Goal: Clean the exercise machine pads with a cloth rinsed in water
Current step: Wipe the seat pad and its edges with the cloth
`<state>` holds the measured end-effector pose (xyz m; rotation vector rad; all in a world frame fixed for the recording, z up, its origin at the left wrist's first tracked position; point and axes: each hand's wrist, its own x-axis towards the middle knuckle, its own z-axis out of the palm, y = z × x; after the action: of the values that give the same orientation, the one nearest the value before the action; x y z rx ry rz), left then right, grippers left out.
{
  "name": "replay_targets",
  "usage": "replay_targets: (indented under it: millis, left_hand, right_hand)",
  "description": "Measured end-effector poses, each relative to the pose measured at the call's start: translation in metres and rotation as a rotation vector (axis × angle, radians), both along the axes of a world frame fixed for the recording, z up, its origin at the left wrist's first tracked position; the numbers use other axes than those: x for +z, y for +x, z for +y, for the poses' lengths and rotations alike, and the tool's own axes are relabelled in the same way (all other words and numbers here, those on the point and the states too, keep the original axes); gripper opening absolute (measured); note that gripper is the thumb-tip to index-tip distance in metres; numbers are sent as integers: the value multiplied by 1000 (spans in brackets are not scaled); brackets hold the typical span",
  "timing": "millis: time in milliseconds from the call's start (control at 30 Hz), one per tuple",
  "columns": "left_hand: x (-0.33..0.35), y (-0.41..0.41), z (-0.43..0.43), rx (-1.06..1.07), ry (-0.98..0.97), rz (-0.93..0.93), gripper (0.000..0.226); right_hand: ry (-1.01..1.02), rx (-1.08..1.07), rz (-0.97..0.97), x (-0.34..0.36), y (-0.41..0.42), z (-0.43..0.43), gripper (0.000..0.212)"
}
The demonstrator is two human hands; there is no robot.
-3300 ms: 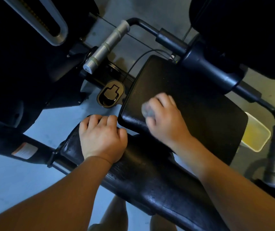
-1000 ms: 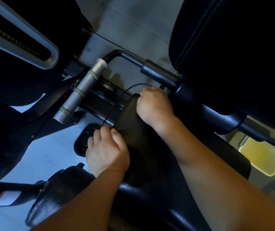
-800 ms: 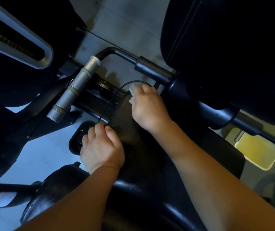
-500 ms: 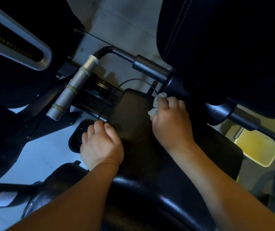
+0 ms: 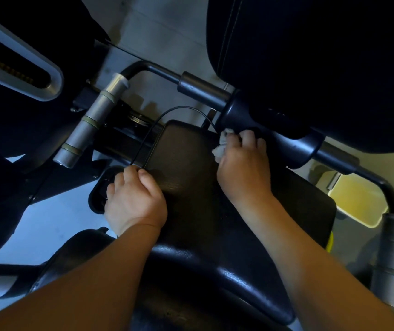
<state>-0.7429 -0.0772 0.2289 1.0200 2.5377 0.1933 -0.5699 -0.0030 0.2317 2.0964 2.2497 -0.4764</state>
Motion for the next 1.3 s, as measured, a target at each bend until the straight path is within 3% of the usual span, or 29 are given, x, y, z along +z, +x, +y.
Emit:
replay_targets:
  millis: [200,300,467,567,833,1000,1067,1300]
  left_hand:
    - [-1,0,1,9,1,0,40]
    - [0,0,1,12,9,-8,39]
    - [1,0,1,9,15,-11,39]
    - [0,0,0,14,7,-10,39]
    - [-1,0,0,10,17,-11,39]
    - [0,0,-1,10,19,6,38]
    - [0,0,-1,6,20,11,38]
    - [0,0,0,7,16,-5,39]
  right_hand:
    - [-100,-8,114,1,-31,38,47]
    - [-122,101,148,0,-38,45,36]
    - [64,85,196,-11,6,24,26]
    - [63,48,173,-8,12,14,25]
    - [-193,383,345,27,-1,-33,27]
    - [-25,36,183,-2,23,5,32]
    - [-9,-3,181,-4,21,4,36]
    - [-239,379,373,31,-6,-37,25]
